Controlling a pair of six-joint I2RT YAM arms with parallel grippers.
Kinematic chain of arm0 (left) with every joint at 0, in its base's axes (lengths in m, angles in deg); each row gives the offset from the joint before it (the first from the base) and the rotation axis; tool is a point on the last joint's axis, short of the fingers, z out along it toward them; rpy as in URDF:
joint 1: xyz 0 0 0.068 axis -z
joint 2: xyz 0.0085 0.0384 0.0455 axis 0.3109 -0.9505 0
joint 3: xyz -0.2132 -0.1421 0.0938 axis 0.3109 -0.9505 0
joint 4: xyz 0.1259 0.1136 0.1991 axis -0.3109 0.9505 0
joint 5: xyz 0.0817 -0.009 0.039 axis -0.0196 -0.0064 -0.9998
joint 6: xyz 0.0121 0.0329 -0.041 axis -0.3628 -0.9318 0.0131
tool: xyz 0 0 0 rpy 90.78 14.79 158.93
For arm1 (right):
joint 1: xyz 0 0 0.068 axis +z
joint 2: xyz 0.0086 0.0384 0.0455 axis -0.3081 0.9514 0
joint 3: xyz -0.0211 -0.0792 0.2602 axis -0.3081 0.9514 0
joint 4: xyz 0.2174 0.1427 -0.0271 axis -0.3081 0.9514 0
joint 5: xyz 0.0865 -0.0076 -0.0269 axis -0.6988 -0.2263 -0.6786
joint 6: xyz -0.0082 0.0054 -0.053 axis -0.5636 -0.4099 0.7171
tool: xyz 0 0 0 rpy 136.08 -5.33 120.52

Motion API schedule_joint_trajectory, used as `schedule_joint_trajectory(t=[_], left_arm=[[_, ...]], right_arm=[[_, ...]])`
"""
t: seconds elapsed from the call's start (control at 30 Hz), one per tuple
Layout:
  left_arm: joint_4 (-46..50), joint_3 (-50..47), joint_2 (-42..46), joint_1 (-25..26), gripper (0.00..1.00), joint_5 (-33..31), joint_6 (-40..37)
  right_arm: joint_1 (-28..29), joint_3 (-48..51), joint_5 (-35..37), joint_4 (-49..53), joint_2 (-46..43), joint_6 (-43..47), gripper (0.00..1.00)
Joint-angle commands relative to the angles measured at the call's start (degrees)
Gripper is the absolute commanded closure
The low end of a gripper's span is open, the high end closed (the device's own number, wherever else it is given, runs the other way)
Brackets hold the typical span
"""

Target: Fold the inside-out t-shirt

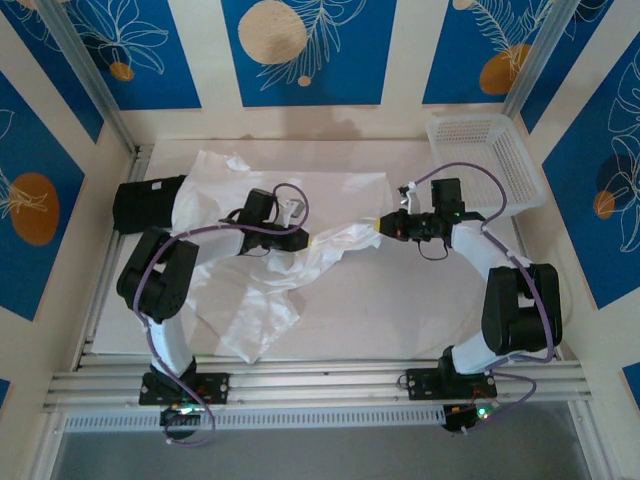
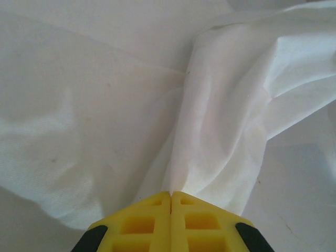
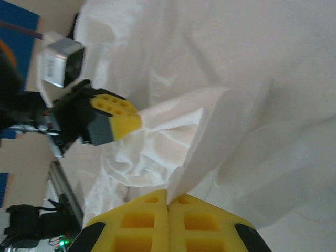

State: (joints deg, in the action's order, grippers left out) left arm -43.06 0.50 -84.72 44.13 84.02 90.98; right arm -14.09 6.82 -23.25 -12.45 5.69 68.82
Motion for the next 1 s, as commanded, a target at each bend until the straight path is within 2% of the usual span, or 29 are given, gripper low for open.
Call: schedule_joint_trajectory(t=[0.0, 0.37, 0.47, 0.5, 0.67, 0.7, 0.8, 0.97], left_arm=[[-0.87, -0.18, -0.17, -0.53, 1.0, 1.75, 0.72], [-1.23, 0.7, -0.59, -0.46, 1.0, 1.79, 1.7], [-2.75, 0.17, 0.04, -0.47, 1.0, 1.68, 3.04], [-3.41, -0.08, 0.38, -0.44, 0.98, 1.59, 3.63], [-6.25, -5.14, 7.81, -0.53, 0.59, -3.83, 5.82], [-6.4, -7.03, 10.2, -0.53, 0.55, -5.79, 6.17], [-2.71, -13.41, 18.7, -0.59, 0.48, -13.01, 6.81], [13.06, -23.18, 33.43, 1.61, 0.45, -21.69, 7.45]], right_arm=[[-0.34, 0.88, -8.36, -3.19, -2.68, -0.38, 1.0], [-0.52, 0.66, -7.19, -3.22, -6.61, 0.78, 1.0], [-0.52, 0.11, -4.25, -2.15, -6.59, 0.63, 1.0], [-0.53, -0.34, -2.38, -1.2, -6.48, 0.19, 1.0], [-0.73, -4.12, 9.77, 4.25, -4.18, -3.08, 1.0], [-0.99, -4.55, 11.22, 4.23, -3.66, -3.84, 1.0], [-1.83, -5.96, 14.76, 2.99, -1.64, -5.72, 1.0], [-2.18, -9.28, 16.32, 1.39, 3.73, -7.36, 1.0]])
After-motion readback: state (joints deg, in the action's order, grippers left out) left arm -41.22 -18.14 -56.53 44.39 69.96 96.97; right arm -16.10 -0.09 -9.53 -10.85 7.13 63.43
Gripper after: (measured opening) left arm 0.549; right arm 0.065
